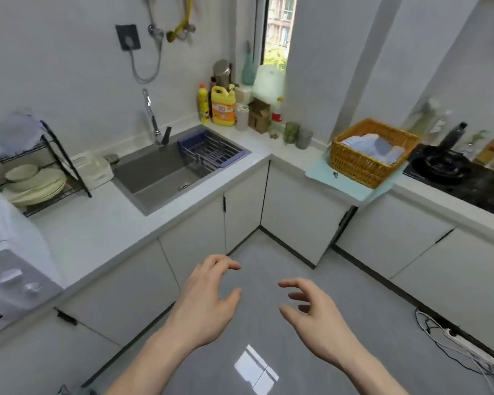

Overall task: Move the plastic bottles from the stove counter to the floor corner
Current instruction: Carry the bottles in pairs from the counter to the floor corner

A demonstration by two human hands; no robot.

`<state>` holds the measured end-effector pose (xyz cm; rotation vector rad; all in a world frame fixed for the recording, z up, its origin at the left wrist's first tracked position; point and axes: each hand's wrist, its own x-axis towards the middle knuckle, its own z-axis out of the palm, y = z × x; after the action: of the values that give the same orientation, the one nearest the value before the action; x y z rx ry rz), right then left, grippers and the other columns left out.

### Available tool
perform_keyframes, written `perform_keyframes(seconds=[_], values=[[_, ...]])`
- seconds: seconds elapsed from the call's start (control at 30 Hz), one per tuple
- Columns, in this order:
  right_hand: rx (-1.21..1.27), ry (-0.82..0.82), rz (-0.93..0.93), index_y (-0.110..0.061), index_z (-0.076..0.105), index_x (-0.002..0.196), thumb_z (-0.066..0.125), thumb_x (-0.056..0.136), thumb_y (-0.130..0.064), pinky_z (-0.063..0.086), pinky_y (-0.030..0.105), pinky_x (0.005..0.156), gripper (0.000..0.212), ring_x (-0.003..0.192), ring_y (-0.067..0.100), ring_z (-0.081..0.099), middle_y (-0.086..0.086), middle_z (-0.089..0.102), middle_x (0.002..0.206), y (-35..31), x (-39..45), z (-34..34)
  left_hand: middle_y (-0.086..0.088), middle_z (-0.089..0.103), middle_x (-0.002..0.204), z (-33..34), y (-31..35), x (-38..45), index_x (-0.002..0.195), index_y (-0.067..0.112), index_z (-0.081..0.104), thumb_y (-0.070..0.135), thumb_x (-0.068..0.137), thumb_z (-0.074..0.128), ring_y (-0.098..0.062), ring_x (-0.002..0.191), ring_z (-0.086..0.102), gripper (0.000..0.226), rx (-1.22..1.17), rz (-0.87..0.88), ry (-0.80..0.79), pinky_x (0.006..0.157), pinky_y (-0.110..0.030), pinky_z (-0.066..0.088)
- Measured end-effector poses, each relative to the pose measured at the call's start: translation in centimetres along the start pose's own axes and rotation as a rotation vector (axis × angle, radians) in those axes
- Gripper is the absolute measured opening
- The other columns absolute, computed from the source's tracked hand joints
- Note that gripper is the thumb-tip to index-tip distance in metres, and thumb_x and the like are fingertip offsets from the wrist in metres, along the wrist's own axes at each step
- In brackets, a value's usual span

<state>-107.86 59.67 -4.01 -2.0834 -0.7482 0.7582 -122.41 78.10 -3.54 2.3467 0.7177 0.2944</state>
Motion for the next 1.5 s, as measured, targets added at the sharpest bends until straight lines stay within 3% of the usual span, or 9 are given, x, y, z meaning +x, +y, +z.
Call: perform_keyframes(seconds=[0.33, 0.53, 0.73, 0.87, 1.0, 1.27, 1.37, 1.5], values=[[0.059, 0.264, 0.040, -0.047, 0.059, 0.116, 0.065, 0.093, -0.025, 0.042, 0.012, 0.097, 0.032, 0.117, -0.014, 0.051, -0.029, 0.056, 0.123, 7.0, 0.4, -16.8, 0.036, 0.036, 0.128, 9.0, 14.6, 9.9, 0.121, 0.046, 0.050, 0.038, 0.088, 0.062, 0.006, 0.119, 0.043, 0.036, 0.052, 0.276, -0.148, 0.101, -0.017, 0.035], [0.115, 0.435, 0.086, -0.048, 0.059, 0.115, 0.067, 0.093, -0.023, 0.042, 0.012, 0.098, 0.035, 0.118, -0.013, 0.052, -0.030, 0.057, 0.124, 10.7, 2.7, -25.0, 0.038, 0.035, 0.131, 13.1, 21.3, 18.1, 0.123, 0.046, 0.051, 0.033, 0.087, 0.062, 0.011, 0.126, 0.039, 0.040, 0.066, 0.408, -0.245, 0.100, -0.005, 0.026], [0.127, 0.590, 0.172, -0.047, 0.060, 0.116, 0.068, 0.093, -0.020, 0.043, 0.012, 0.098, 0.037, 0.119, -0.015, 0.051, -0.033, 0.056, 0.125, 13.9, 5.3, -32.1, 0.040, 0.033, 0.134, 18.0, 27.9, 27.2, 0.123, 0.048, 0.051, 0.030, 0.089, 0.064, 0.011, 0.125, 0.038, 0.040, 0.004, 0.548, -0.343, 0.100, -0.015, 0.038], [0.153, 0.721, 0.207, -0.047, 0.061, 0.115, 0.071, 0.092, -0.017, 0.045, 0.015, 0.100, 0.040, 0.120, -0.011, 0.054, -0.035, 0.058, 0.121, 16.1, 6.1, -36.2, 0.037, 0.036, 0.131, 21.7, 32.4, 32.2, 0.122, 0.046, 0.053, 0.030, 0.087, 0.066, 0.013, 0.123, 0.039, 0.040, 0.003, 0.664, -0.425, 0.101, -0.006, 0.030], [0.199, 0.836, 0.261, -0.045, 0.063, 0.115, 0.073, 0.090, -0.015, 0.046, 0.017, 0.098, 0.040, 0.118, -0.011, 0.056, -0.034, 0.058, 0.122, 19.2, 5.8, -40.3, 0.035, 0.039, 0.132, 25.9, 37.7, 35.7, 0.121, 0.043, 0.055, 0.030, 0.085, 0.068, 0.009, 0.127, 0.040, 0.040, 0.003, 0.757, -0.486, 0.106, -0.015, 0.033], [0.227, 0.922, 0.294, -0.046, 0.061, 0.117, 0.070, 0.093, -0.019, 0.045, 0.013, 0.098, 0.038, 0.119, -0.017, 0.051, -0.032, 0.058, 0.125, 26.4, 5.1, -51.6, 0.035, 0.039, 0.133, 35.5, 49.9, 39.8, 0.125, 0.045, 0.052, 0.034, 0.087, 0.066, 0.010, 0.125, 0.041, 0.042, 0.003, 0.858, -0.540, 0.102, -0.009, 0.028], [0.225, 0.912, 0.285, -0.047, 0.061, 0.118, 0.069, 0.093, -0.020, 0.044, 0.015, 0.102, 0.038, 0.120, -0.017, 0.050, -0.034, 0.056, 0.128, 29.0, 4.8, -56.6, 0.036, 0.038, 0.132, 38.7, 54.5, 40.5, 0.124, 0.046, 0.052, 0.034, 0.088, 0.066, 0.013, 0.119, 0.042, 0.041, -0.007, 0.854, -0.533, 0.095, 0.001, 0.024], [0.211, 0.884, 0.278, -0.048, 0.060, 0.118, 0.068, 0.094, -0.020, 0.043, 0.017, 0.104, 0.037, 0.121, -0.014, 0.051, -0.032, 0.056, 0.128, 31.9, 4.9, -63.3, 0.035, 0.036, 0.133, 42.3, 59.7, 41.6, 0.125, 0.043, 0.052, 0.033, 0.089, 0.065, 0.012, 0.126, 0.037, 0.040, -0.033, 0.842, -0.514, 0.099, -0.001, 0.024]])
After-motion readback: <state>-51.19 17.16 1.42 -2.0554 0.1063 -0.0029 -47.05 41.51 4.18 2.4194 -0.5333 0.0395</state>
